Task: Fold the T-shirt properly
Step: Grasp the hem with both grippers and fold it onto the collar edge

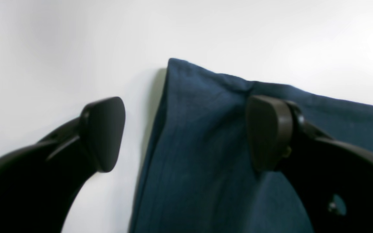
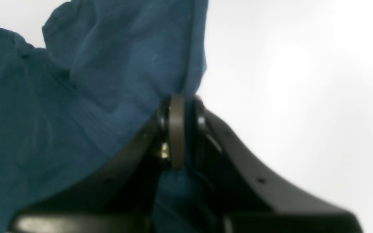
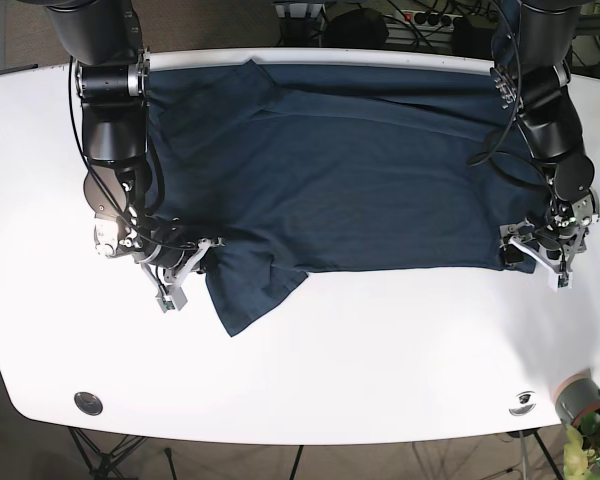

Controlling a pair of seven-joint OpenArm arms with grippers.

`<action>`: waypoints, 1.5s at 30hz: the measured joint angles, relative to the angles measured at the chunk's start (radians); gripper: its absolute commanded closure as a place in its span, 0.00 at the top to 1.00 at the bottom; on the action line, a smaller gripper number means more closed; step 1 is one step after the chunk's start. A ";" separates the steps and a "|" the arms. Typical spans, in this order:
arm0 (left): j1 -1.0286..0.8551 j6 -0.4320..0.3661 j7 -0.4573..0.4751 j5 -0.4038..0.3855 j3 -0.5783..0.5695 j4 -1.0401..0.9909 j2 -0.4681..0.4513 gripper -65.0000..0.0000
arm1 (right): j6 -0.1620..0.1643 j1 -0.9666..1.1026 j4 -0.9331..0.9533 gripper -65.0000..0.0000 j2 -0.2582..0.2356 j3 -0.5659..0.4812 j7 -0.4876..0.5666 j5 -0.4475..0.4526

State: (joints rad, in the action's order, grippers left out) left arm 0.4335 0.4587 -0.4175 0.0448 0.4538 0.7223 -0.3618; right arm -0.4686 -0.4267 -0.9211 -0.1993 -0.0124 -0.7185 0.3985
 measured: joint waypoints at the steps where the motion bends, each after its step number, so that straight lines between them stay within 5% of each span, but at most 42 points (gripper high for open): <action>1: 0.001 0.008 0.000 0.000 0.000 0.000 0.000 0.64 | 0.000 0.001 0.000 0.04 0.000 0.000 0.000 0.001; 7: 0.001 0.037 0.002 -0.001 0.000 0.000 0.002 0.04 | 0.000 0.002 0.000 0.03 0.000 0.000 0.000 0.002; 8: 0.001 0.037 0.013 0.000 0.000 -0.002 0.002 0.00 | 0.000 0.002 -0.001 0.03 0.000 0.000 0.000 0.002; 14: -0.008 0.046 0.050 0.004 0.000 0.002 0.006 0.00 | 0.000 0.013 -0.060 0.03 0.000 -0.001 -0.037 -0.015; 18: -0.027 0.131 0.036 0.005 0.044 0.077 0.014 0.00 | 0.001 0.024 -0.131 0.03 -0.004 -0.001 -0.045 -0.022; 25: -0.052 0.185 -0.104 0.011 0.126 0.228 0.029 0.00 | 0.001 0.048 -0.246 0.03 -0.041 0.006 -0.094 -0.014; 30: -0.086 0.243 -0.167 -0.002 0.144 0.359 0.056 0.00 | 0.000 0.105 -0.378 0.03 -0.033 0.141 -0.183 -0.010; 45: -0.241 0.242 -0.211 0.007 0.159 0.636 0.084 0.00 | -0.002 0.291 -0.738 0.03 -0.042 0.165 -0.308 -0.012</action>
State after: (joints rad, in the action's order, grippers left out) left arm 0.1928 0.7006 -0.6289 0.0517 0.6125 1.3579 -0.2779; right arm -0.4709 -0.1356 -1.6592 -0.2417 0.1524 -1.0267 0.3866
